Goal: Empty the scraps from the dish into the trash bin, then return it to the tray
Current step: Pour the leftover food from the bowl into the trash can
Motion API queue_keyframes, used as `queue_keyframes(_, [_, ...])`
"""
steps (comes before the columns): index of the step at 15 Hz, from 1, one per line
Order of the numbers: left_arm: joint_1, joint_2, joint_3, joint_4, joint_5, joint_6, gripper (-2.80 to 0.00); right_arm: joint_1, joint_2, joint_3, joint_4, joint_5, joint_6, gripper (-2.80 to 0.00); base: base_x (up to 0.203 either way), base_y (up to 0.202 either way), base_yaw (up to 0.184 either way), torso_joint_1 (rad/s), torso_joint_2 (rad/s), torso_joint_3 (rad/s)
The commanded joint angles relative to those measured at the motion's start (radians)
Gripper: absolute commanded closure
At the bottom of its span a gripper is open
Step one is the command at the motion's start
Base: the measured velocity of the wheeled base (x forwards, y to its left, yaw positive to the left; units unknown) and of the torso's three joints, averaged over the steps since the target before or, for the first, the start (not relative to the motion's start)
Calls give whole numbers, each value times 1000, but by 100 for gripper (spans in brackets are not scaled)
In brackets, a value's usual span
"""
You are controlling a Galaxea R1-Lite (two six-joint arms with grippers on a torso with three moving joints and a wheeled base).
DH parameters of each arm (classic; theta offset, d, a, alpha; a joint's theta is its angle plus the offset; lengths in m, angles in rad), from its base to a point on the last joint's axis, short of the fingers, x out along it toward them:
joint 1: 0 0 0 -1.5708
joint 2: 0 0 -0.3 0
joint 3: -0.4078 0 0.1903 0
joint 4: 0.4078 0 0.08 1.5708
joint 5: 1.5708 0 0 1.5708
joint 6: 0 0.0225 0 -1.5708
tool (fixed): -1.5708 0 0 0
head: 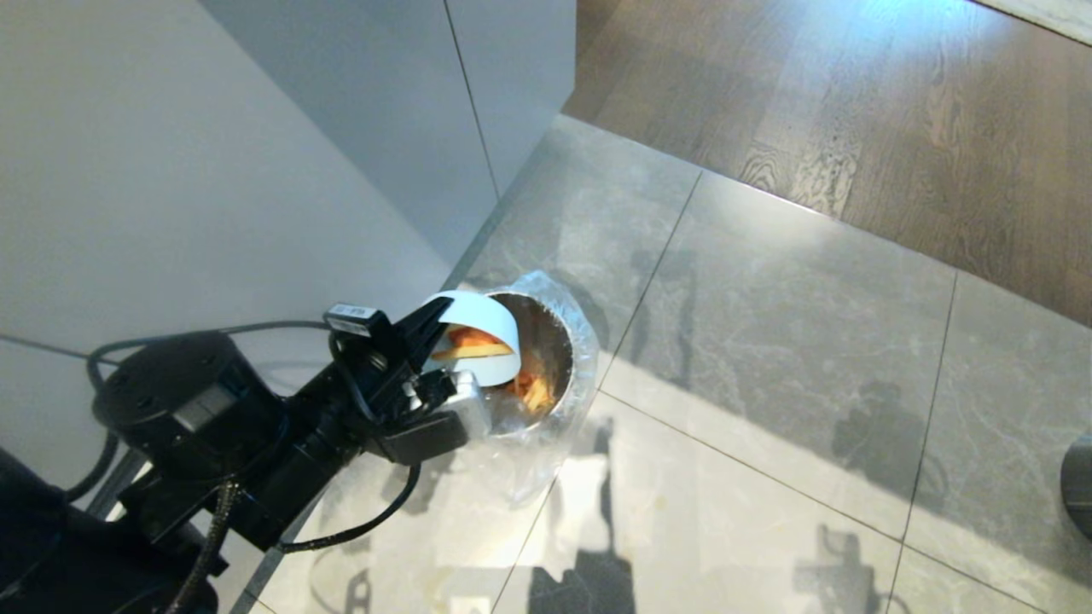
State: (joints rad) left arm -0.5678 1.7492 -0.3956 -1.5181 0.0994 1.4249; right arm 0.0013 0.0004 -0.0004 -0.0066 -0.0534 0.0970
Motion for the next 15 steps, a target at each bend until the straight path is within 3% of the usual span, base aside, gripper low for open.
queue_keyframes(1, [15, 75, -11, -25, 0, 29, 0, 0, 0, -1, 0, 0, 0, 0, 0, 0, 0, 0, 0, 0])
queue_keyframes(4, [28, 177, -39, -50, -4, 38, 0, 0, 0, 0, 0, 0, 0, 0, 0, 0, 0, 0, 0, 0])
queue_keyframes(8, [58, 265, -204, -52, -22, 50, 0, 0, 0, 0, 0, 0, 0, 0, 0, 0, 0, 0, 0, 0])
queue_keyframes(11, [117, 276, -287, -52, -75, 58, 0, 0, 0, 0, 0, 0, 0, 0, 0, 0, 0, 0, 0, 0])
queue_keyframes(15, [163, 223, -290, -52, -121, 55, 0, 0, 0, 0, -1, 0, 0, 0, 0, 0, 0, 0, 0, 0])
